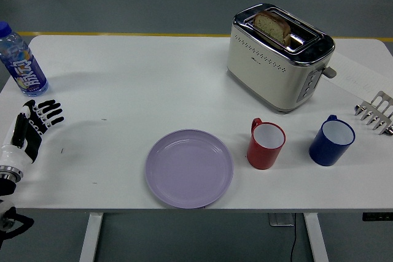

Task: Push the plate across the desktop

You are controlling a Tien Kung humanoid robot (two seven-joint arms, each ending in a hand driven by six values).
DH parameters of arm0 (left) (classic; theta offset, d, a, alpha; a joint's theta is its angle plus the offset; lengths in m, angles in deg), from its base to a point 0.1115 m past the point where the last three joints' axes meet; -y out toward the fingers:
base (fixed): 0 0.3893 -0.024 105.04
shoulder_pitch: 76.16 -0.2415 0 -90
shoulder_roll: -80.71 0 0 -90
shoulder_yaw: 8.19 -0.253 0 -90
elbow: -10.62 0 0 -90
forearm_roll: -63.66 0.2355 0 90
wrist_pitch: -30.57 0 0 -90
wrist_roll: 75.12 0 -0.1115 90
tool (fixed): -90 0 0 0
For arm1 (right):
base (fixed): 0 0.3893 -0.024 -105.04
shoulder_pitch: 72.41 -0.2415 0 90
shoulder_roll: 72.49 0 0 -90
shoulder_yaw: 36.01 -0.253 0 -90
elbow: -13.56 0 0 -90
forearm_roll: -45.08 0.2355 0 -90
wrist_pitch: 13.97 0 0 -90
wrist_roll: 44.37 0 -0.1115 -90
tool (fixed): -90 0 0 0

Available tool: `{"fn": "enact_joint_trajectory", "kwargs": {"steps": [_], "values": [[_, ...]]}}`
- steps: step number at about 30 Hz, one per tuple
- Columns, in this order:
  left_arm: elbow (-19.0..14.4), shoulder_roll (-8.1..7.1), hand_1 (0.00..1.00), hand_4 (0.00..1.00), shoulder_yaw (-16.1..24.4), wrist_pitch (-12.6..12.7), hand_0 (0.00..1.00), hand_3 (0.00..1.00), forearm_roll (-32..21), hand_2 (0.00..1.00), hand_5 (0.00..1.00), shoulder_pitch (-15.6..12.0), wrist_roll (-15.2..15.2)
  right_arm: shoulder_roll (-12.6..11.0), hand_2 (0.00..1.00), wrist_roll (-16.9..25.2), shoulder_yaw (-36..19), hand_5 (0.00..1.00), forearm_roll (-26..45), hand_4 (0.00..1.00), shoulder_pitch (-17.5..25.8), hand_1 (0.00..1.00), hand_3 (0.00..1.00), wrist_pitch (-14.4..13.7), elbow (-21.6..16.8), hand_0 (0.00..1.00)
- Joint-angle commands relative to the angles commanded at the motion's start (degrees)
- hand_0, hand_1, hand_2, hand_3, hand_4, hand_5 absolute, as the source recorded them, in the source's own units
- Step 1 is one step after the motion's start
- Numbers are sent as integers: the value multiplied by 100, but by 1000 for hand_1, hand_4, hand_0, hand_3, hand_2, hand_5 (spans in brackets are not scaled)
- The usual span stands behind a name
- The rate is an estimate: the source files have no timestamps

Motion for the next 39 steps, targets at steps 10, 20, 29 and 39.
{"fn": "enact_joint_trajectory", "kwargs": {"steps": [10, 20, 29, 39], "values": [[-2, -24, 689, 403, 79, 36, 618, 576, -4, 665, 998, 25, 7, 3, 706, 0, -19, 427, -13, 430, -39, 577, 629, 4, 2, 585], [-6, -36, 688, 392, 130, 39, 616, 572, -1, 663, 998, 23, 14, 1, 705, 0, -25, 427, -23, 430, -54, 575, 628, 5, 4, 584], [-8, -27, 687, 391, 174, 33, 616, 571, 13, 662, 998, 36, 5, -1, 704, 4, -31, 427, -33, 430, -67, 575, 628, 6, 4, 584], [-11, -16, 685, 390, 210, 33, 615, 572, 15, 662, 998, 29, 10, -5, 703, 4, -24, 425, -34, 430, -69, 575, 627, 6, 4, 584]]}}
